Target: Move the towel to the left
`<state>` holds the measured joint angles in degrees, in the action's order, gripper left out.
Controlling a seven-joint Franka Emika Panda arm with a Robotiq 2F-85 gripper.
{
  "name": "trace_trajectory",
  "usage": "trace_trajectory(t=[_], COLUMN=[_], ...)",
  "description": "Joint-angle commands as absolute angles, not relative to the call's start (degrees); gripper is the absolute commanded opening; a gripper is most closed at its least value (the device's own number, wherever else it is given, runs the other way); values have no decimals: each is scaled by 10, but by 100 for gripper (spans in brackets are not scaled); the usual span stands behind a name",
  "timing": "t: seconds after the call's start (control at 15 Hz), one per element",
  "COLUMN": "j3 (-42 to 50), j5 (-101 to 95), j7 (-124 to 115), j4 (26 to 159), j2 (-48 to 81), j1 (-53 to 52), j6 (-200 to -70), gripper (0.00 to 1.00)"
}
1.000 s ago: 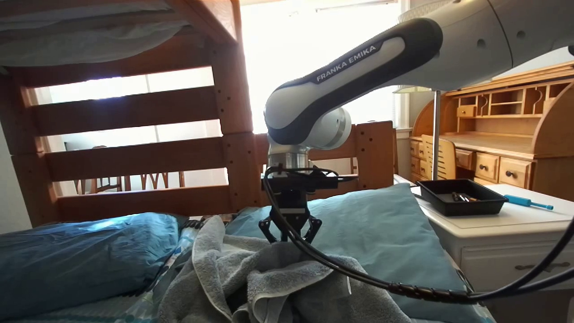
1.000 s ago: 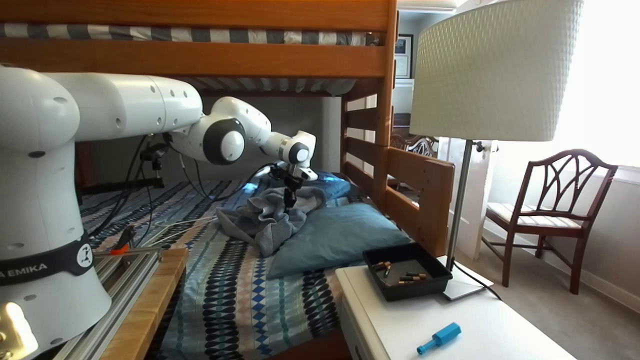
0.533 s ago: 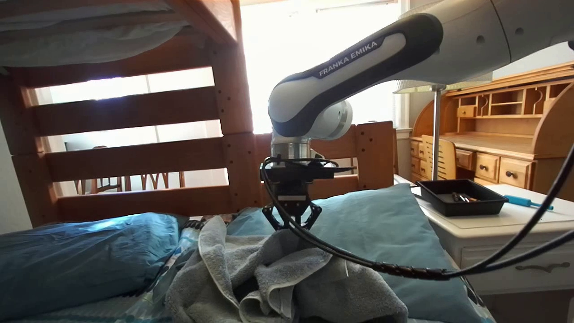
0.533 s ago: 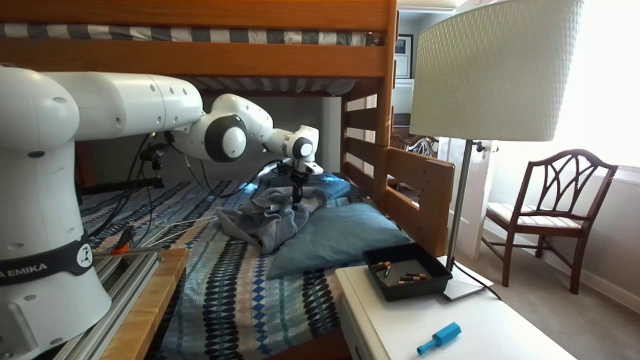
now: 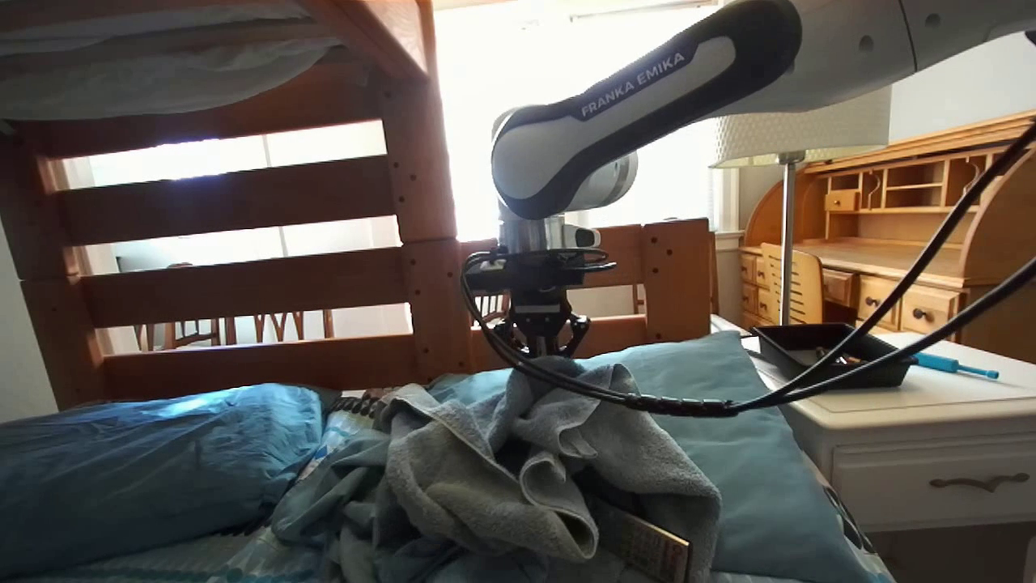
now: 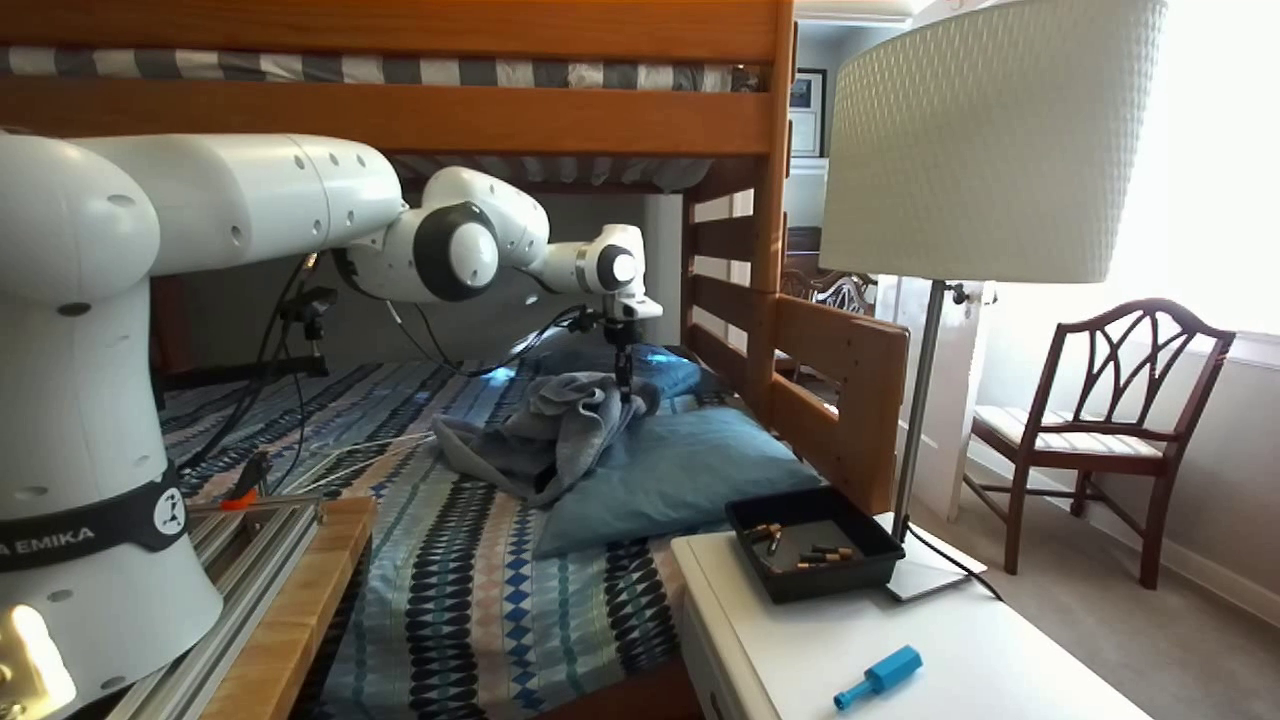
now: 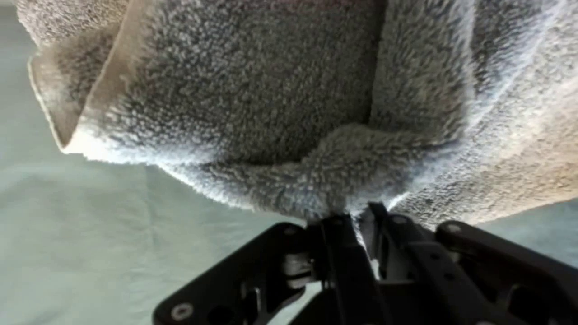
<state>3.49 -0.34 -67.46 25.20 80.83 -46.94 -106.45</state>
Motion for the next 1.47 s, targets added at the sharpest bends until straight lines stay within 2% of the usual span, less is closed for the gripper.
trace_trajectory(t=[0.0,0.47,0.8,1.13,1.2,1.27,1.4], j3=[72,124,115,59,45,32,8], j5=[-53,-150,-173,-125,-114,-103,-80], j7=[-763,-754,-660,-565,-547,-529,-485], j4=[255,251,247,245,246,249,252], j2=[775,722,681,686,691,695,700], j1=[-483,-543,-590,-589,-584,-580,-570], j6=[-1023,-941,-982,-1070,-1088,-1105,-1136], gripper=[3,3,3,3,37,40,53])
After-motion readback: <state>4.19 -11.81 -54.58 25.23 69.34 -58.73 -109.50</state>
